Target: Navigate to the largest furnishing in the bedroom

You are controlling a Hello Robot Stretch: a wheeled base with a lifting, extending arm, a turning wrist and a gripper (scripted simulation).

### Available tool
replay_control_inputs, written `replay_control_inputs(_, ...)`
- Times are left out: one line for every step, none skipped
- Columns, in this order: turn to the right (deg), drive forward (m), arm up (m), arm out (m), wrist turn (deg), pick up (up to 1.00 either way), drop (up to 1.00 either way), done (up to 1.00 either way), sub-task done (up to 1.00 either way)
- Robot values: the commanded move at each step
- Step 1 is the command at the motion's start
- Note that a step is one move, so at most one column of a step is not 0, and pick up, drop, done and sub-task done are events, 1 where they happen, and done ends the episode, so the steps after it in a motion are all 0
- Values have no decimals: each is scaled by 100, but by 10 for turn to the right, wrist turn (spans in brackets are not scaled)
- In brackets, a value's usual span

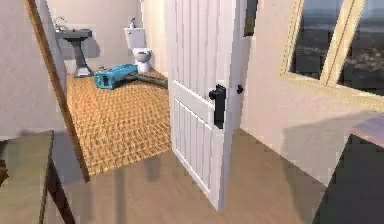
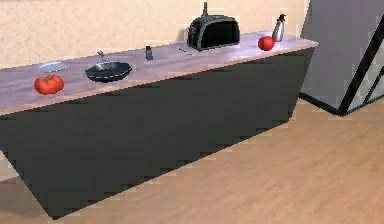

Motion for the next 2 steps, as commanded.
replay_control_inputs(0, 30, 0, 0, 0, 0, 0, 0, 0)
replay_control_inputs(-240, 0, 0, 0, 0, 0, 0, 0, 0)
